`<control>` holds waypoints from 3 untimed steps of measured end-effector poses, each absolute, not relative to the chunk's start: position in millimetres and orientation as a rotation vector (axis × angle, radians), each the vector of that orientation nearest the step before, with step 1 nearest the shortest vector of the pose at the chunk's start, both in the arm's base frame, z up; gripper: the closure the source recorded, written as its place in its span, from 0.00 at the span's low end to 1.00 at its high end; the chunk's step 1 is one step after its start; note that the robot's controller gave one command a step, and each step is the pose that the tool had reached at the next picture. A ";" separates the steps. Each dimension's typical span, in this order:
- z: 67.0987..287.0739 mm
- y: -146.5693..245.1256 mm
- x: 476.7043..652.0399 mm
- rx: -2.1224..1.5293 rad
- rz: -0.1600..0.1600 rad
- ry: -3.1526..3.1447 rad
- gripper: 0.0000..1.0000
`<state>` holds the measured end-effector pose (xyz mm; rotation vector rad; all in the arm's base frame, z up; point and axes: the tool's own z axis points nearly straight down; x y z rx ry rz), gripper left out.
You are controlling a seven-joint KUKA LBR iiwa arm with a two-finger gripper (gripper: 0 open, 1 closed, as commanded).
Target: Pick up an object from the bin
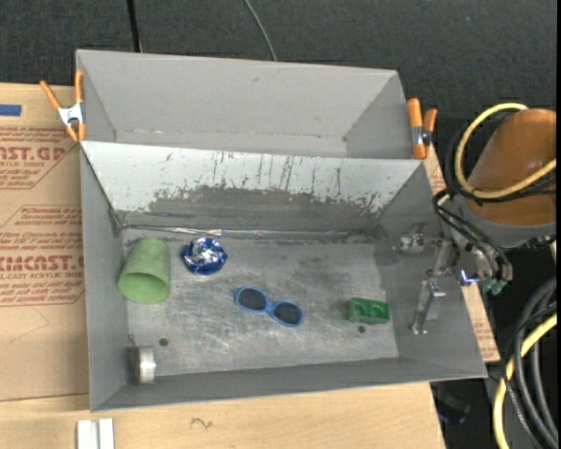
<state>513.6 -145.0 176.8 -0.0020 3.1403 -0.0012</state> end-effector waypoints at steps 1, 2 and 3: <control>106.8 -145.5 513.2 -0.139 0.003 3.144 0.00; 70.5 -132.7 514.5 0.083 0.001 3.135 0.00; 71.8 -133.2 515.5 0.083 -0.001 3.132 1.00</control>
Offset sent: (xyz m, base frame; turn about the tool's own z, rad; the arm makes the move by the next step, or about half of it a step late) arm 0.0008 -0.0021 -0.0659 -0.0856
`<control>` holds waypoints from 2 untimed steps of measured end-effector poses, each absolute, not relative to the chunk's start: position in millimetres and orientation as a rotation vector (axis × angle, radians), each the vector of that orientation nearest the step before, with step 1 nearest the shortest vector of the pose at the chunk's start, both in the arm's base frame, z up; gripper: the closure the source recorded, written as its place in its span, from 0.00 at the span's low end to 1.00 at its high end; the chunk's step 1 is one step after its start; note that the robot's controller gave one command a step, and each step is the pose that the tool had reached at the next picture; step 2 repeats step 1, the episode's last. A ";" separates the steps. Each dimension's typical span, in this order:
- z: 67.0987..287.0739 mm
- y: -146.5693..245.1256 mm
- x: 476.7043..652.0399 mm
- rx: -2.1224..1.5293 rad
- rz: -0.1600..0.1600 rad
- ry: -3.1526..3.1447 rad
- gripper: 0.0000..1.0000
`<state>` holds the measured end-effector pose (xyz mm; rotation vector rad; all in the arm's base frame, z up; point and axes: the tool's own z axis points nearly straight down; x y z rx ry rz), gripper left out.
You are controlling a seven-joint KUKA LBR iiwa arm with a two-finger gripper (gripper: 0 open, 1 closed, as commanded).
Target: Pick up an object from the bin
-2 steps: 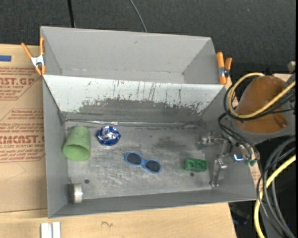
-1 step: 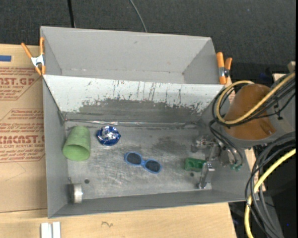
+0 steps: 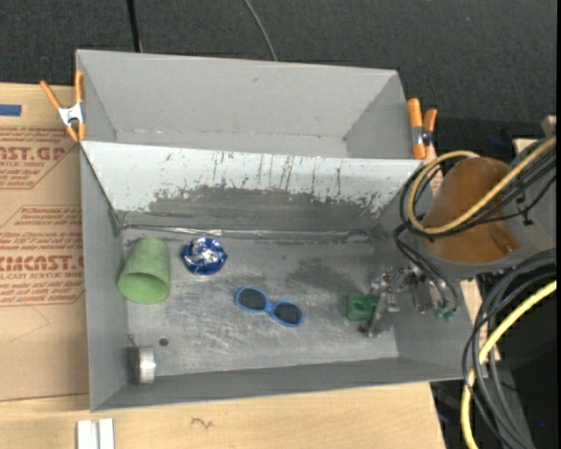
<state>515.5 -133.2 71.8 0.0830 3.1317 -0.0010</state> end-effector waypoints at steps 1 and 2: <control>240.2 -132.6 528.0 -0.044 -0.004 3.130 1.00; 240.2 -132.6 528.0 -0.044 -0.004 3.130 1.00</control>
Offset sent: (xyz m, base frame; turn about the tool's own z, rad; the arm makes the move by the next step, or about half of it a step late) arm 0.0099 0.0002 0.1638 -0.0808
